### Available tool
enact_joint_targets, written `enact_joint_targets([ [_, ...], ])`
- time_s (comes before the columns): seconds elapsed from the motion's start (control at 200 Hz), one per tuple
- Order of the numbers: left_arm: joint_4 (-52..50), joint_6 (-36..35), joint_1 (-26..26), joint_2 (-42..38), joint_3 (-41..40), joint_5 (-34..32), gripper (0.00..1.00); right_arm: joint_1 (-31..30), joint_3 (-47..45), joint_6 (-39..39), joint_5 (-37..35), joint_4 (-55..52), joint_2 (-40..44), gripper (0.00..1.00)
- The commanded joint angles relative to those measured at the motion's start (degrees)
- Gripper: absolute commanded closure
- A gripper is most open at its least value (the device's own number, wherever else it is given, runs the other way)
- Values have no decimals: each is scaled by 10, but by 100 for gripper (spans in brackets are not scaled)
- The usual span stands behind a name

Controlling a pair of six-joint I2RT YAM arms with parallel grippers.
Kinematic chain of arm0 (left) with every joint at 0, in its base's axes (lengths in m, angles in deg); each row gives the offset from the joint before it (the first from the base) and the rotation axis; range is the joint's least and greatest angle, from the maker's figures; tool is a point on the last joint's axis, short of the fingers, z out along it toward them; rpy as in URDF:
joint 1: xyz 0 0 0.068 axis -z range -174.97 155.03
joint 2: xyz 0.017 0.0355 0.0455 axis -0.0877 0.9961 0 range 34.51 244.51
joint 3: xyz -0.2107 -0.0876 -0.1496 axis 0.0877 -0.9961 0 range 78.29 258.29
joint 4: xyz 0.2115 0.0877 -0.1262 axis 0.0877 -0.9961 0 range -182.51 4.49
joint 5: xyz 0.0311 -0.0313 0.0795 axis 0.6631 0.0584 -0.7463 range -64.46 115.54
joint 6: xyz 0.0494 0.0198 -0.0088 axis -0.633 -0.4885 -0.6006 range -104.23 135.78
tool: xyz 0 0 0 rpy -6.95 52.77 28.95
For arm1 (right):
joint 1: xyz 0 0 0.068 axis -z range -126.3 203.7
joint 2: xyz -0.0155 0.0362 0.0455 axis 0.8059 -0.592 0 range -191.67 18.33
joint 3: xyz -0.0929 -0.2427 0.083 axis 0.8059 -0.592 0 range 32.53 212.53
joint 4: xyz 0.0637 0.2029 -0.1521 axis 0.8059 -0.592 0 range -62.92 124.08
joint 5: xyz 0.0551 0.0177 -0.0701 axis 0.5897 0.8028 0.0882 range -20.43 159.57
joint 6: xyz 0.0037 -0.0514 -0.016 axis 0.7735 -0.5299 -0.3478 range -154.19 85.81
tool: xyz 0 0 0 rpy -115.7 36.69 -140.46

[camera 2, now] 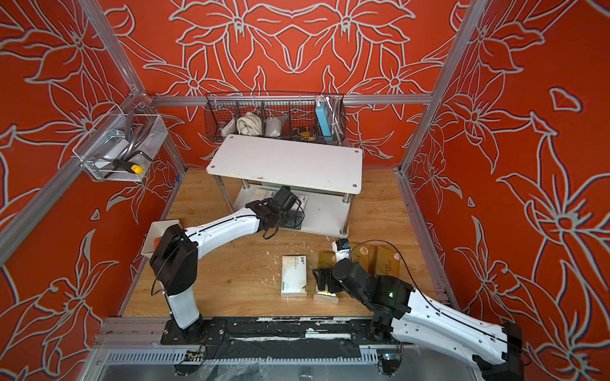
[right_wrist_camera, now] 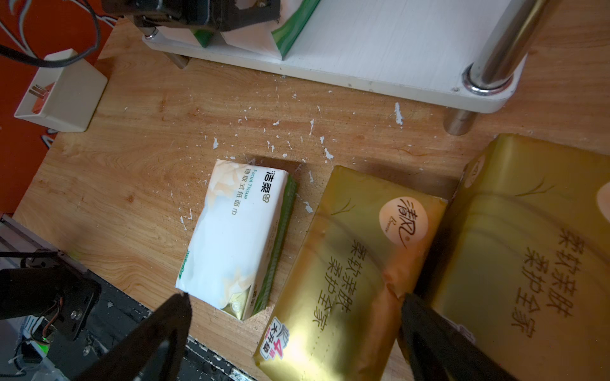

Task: Place the tissue boxes on the shelf by color
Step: Place a box of tissues on the shelf.

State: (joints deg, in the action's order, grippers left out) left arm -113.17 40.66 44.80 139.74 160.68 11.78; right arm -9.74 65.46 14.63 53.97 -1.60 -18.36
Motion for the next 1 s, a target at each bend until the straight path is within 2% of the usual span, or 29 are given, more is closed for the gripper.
enact_joint_targets([
  [0.0, 5, 7, 3, -18, -15, -13, 1, -2, 5, 0, -15, -7, 1, 1],
  [0.415, 25, 15, 13, -69, -42, 10, 1, -1, 3, 1, -14, -1, -5, 1],
  [0.996, 32, 20, 29, -41, -24, 30, 1, -2, 7, 4, -16, -11, 3, 1],
])
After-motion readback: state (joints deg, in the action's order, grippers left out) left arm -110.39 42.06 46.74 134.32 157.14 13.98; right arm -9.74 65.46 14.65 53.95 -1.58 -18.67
